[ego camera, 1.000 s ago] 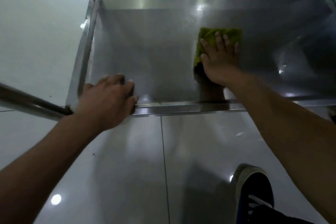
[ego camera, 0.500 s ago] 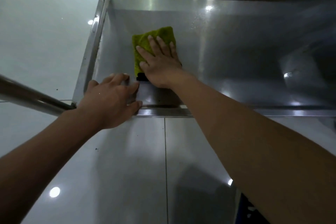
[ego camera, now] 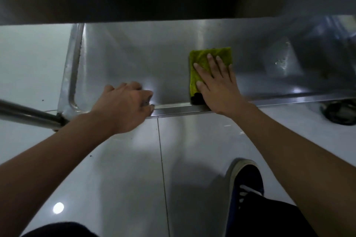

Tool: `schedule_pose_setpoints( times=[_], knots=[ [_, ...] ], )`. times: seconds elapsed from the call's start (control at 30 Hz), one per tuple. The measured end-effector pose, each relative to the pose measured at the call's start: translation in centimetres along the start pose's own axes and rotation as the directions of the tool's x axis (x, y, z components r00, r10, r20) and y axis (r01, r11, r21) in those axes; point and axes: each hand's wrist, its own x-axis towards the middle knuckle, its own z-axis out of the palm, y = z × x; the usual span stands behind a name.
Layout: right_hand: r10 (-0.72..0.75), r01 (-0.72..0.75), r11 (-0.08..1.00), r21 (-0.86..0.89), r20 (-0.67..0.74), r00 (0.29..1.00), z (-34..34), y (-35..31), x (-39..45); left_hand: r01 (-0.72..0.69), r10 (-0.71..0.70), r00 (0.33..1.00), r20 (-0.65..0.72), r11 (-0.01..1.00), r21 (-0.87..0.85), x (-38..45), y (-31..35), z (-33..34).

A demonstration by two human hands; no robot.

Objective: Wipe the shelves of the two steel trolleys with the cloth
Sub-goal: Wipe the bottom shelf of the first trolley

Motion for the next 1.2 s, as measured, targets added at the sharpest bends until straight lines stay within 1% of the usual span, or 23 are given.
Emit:
schedule_pose_setpoints(
  times=[0.17, 0.27, 0.37, 0.43, 0.5, 0.67, 0.83, 0.93, 1.07, 1.2],
  knots=[
    [0.024, -0.024, 0.999, -0.023, -0.005, 1.000, 0.3, 0.0, -2.4, -0.015, 0.013, 0.996, -0.083, 1.000, -0.023, -0.9, -1.2, 1.6],
    [0.020, -0.021, 0.999, -0.047, -0.006, 1.000, 0.2, -0.6, -2.8, -0.025, 0.022, 0.995, -0.101, 0.999, -0.033, -1.7, -1.3, 2.7],
    [-0.006, 0.006, 1.000, -0.013, -0.007, 1.000, 0.0, -1.5, -3.9, -0.029, 0.021, 0.989, -0.144, 0.998, -0.058, -2.8, -1.4, 3.2],
    [-0.022, 0.022, 0.999, 0.023, -0.032, 0.999, 0.0, -2.2, -4.7, -0.030, 0.013, 0.981, -0.194, 0.996, -0.086, -4.1, -1.7, 3.5],
    [-0.027, 0.030, 0.998, 0.048, -0.054, 0.998, 0.0, -3.2, -5.5, -0.007, -0.017, 0.971, -0.239, 0.995, -0.101, -5.6, -2.5, 3.8],
    [-0.076, 0.082, 0.994, 0.067, -0.080, 0.994, 0.4, -6.5, -6.4, 0.089, -0.104, 0.954, -0.282, 0.994, -0.066, -8.0, -4.3, 4.6],
    [-0.134, 0.139, 0.987, 0.078, -0.073, 0.988, 0.9, -10.8, -6.0, 0.137, -0.151, 0.924, -0.351, 0.989, -0.064, -9.4, -4.9, 5.4],
    [-0.165, 0.173, 0.980, 0.094, -0.089, 0.982, 1.2, -13.2, -5.5, 0.177, -0.207, 0.913, -0.352, 0.977, -0.115, -10.2, -5.5, 5.7],
    [-0.210, 0.221, 0.969, 0.114, -0.104, 0.972, 1.9, -16.0, -4.8, 0.200, -0.242, 0.910, -0.336, 0.967, -0.157, -10.7, -5.5, 6.0],
    [-0.267, 0.274, 0.958, 0.078, -0.094, 0.959, 2.7, -19.9, -3.9, 0.236, -0.293, 0.896, -0.332, 0.951, -0.202, -10.7, -5.6, 5.5]
  ],
)
